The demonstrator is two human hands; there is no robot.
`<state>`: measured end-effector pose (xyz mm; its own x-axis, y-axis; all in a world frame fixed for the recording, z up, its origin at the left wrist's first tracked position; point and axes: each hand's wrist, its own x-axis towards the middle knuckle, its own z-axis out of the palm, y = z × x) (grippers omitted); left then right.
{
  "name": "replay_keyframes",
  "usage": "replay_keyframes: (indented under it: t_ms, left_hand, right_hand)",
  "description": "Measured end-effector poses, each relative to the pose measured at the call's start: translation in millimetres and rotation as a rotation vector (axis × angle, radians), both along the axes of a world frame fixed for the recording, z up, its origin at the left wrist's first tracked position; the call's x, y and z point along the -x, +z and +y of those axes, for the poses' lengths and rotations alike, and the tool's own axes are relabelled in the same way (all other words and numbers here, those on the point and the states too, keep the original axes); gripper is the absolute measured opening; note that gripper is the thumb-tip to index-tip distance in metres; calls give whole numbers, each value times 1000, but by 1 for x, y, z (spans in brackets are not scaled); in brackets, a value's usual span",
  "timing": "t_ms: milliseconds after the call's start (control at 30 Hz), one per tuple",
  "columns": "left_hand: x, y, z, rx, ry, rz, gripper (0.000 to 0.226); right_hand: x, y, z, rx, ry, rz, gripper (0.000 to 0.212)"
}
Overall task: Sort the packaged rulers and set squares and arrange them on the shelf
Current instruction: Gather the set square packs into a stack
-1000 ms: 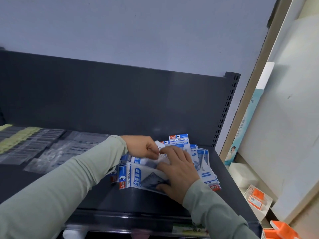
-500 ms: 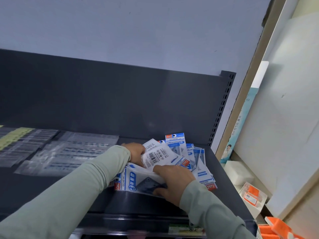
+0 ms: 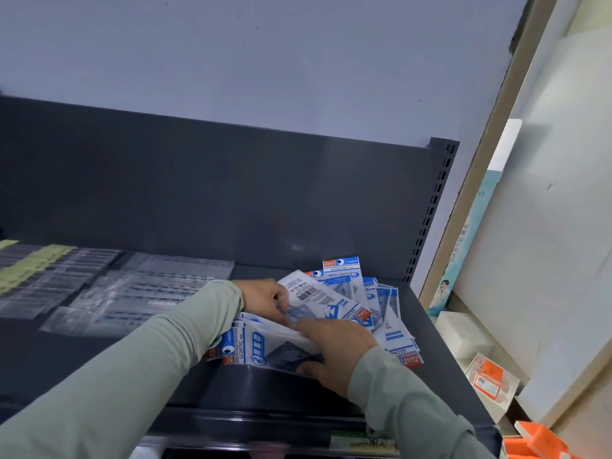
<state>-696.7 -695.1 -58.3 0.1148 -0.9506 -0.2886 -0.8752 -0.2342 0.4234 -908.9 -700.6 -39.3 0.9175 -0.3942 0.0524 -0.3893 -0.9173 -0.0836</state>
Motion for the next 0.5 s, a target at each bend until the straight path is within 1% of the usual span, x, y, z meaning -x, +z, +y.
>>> replay_keyframes:
  t_ms: [33,100,167,200,233,300,367,433,500]
  left_hand:
    - [-2,-1,0,32,13,8,20]
    - [-5,-2,-2,97,50,-65,25]
    - [-3,-2,-4,96,83,-157,37]
    - [-3,-1,-6,84,93,-198,38]
    - [-3,0,-7,81,91,-220,34]
    - [-2,1,-7,75,73,-174,22]
    - [-1,-1,-7,46,49,-180,24]
    - [2,-2,-6,-36,48,-218,26]
    - [4,-1,-5,-74,42,-203,14]
  right_hand:
    - [0,0,0,1,0,2,44]
    - [0,0,0,4,-10,13,41]
    - [1,1,1,-5,-18,26,40]
    - [1,2,1,-10,-16,31,40]
    - [1,3,2,-13,-12,31,40]
    - [1,4,2,-13,-3,9,42]
    - [2,2,2,-9,-11,-7,46]
    - [1,0,2,0,-30,6,48]
    - [-1,-3,1,46,-23,22,46]
